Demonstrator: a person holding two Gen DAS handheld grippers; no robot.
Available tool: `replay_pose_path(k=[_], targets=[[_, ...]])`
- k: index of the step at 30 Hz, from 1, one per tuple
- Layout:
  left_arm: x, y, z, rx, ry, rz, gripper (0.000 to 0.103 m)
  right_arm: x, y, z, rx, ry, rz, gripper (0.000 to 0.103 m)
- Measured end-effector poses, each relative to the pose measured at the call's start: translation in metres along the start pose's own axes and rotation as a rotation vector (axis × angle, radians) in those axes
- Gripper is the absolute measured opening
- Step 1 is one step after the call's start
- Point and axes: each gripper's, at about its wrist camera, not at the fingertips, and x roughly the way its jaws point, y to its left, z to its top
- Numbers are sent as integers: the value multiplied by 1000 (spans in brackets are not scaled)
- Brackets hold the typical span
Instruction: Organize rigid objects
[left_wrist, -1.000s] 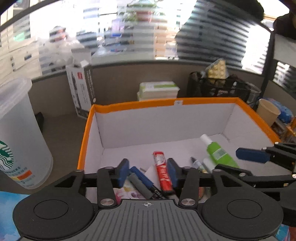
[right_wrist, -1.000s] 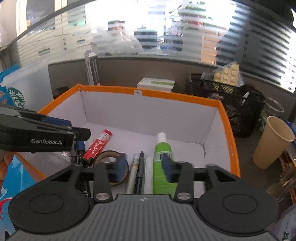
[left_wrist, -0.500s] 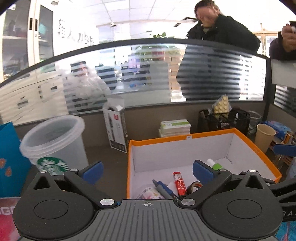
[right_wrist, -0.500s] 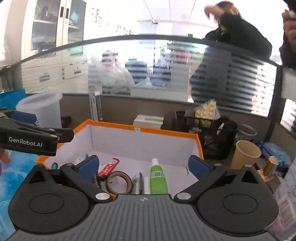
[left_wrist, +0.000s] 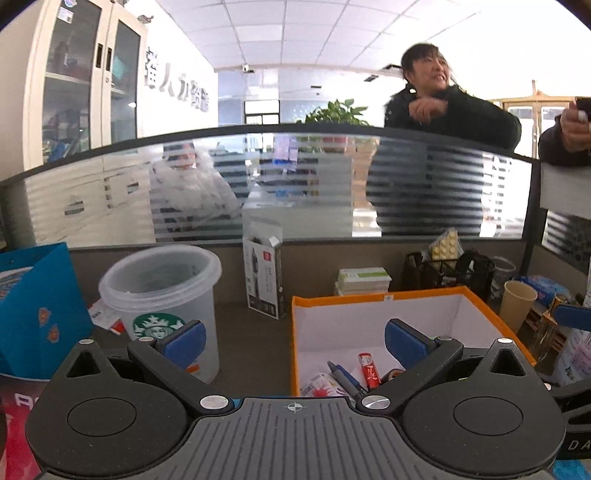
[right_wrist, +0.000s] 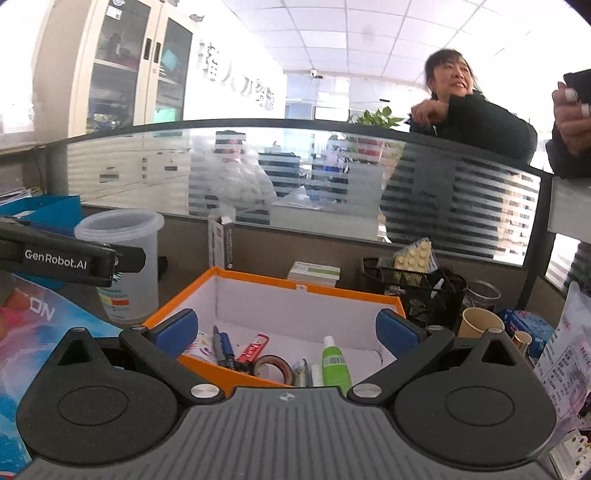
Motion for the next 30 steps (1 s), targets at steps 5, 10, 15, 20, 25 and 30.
replay_pose_path(k=[5,10,15,20,25,30], targets=[[-11,3,2,-4,-20,2,103,-10,7,3,-6,-20,7,103],[-15,2,0,0,-20,-1,103,-13,7,2,7,-26,4,103],[-15,0,0,-2,-17,-4,103,-13,6,0,8,-19,3,103],[-12,0,-1,-5,-13,-7,103,-11,5,0,8,-17,3,103],[-11,1,-2,-7,-6,-8,103,-9,4,-1,12,-11,3,103],[-10,1,-2,-6,-5,-10,103,-7,4,-3,11,-4,5,103]])
